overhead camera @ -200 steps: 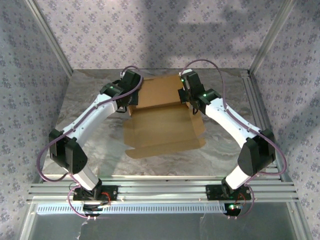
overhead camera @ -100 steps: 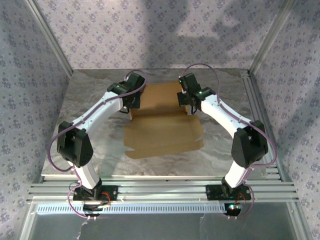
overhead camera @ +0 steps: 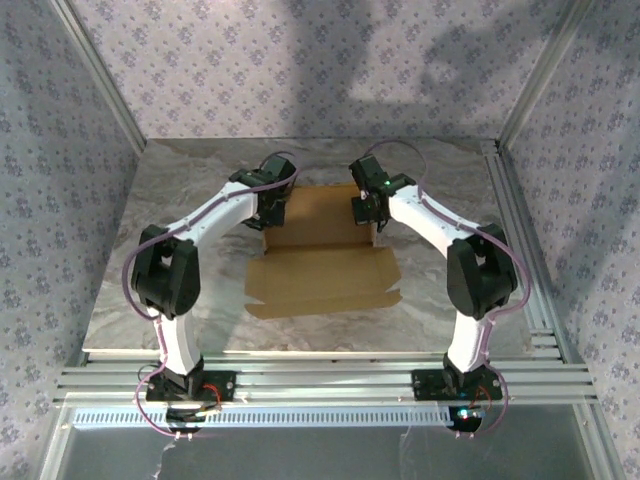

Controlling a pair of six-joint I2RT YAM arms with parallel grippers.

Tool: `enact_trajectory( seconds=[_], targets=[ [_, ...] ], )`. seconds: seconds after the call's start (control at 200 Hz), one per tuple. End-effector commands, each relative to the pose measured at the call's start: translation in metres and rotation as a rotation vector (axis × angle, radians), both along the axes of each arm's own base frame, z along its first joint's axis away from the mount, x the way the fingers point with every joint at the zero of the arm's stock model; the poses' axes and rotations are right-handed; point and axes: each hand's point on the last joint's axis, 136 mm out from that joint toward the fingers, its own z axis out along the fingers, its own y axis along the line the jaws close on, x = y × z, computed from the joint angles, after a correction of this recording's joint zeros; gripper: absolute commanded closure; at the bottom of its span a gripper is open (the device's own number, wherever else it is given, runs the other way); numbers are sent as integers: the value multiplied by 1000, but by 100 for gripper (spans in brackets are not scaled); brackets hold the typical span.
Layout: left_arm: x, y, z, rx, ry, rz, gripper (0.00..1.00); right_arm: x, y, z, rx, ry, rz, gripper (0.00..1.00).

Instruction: Fold the paper box

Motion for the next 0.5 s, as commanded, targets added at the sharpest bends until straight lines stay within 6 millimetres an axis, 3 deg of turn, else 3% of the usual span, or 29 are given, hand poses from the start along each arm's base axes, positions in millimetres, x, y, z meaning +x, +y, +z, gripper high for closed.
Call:
enact_trajectory(
  seconds=[0.0,0.21,0.345,0.495],
  targets=[
    [0,-6,-10,-5,24,-38,100,-9,4,-2,24,65,-16,100],
    [0,-11,-27,-20,70,-48,99,-10,1,-15,21,130,-54,100],
    [2,-17,-30,-40,88,-59,81,-11,-3,-25,27,188,-88,100],
    [5,-20,-17,-56,69,-67,65,-9,-10,-29,41,228,-114,100]
  ],
)
